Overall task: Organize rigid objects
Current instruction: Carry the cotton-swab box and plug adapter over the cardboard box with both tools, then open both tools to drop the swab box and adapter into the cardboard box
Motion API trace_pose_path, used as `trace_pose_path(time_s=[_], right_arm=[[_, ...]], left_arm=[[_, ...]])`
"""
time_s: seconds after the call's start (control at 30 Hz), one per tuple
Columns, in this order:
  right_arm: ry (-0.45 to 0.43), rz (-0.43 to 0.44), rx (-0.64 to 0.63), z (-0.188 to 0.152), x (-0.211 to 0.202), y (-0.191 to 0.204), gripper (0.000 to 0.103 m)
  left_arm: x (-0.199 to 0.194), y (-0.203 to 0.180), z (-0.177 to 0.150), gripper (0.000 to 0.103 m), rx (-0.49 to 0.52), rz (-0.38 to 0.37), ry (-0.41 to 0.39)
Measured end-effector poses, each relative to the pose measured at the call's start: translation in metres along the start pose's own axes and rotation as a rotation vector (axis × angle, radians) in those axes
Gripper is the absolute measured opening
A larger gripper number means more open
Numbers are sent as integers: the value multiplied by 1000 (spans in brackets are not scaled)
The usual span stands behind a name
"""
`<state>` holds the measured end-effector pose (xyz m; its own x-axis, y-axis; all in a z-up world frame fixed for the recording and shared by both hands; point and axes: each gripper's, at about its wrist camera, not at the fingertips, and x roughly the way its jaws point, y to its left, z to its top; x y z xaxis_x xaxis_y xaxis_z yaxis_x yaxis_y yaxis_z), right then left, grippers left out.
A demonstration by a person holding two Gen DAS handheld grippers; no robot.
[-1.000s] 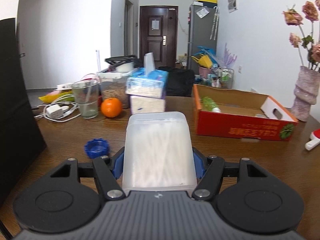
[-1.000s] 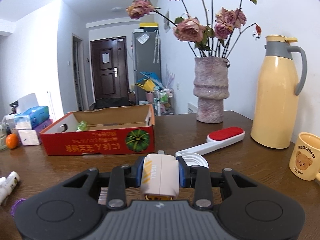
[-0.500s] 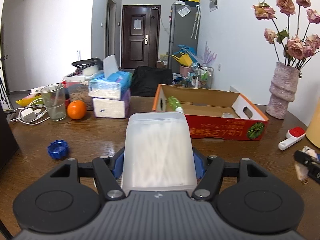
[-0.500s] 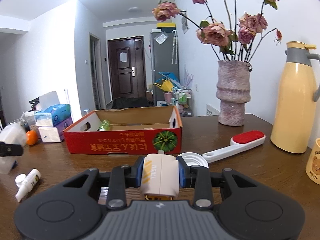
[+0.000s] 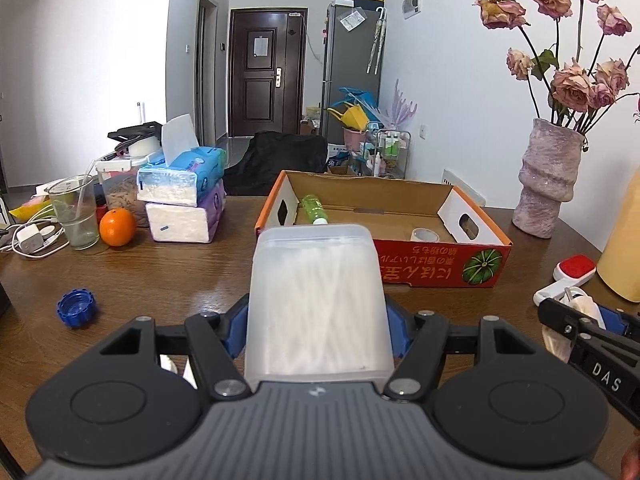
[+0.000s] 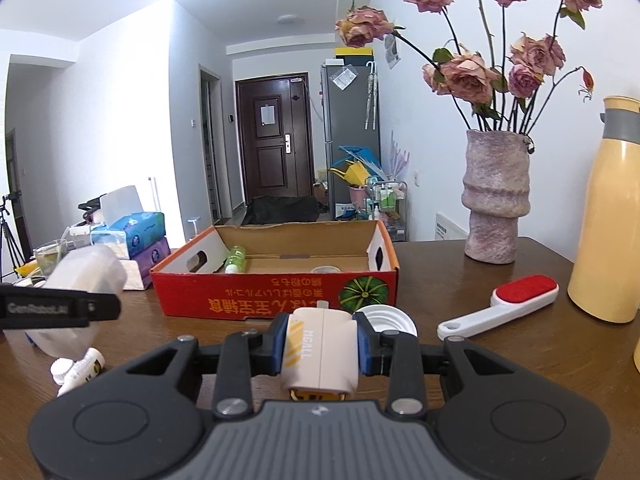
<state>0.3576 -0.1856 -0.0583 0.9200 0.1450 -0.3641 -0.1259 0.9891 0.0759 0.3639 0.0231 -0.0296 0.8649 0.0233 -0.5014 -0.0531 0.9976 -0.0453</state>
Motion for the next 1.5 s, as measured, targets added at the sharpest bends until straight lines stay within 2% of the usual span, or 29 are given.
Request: trace_pose_path(time_s=[0.63, 1.5], right_arm=[[-13, -10, 15, 25, 44, 3, 32], [-29, -14, 35, 60, 139, -8, 32]], left_arm=[[44, -12, 31, 66, -36, 19, -17], [120, -32, 77, 66, -41, 4, -39]])
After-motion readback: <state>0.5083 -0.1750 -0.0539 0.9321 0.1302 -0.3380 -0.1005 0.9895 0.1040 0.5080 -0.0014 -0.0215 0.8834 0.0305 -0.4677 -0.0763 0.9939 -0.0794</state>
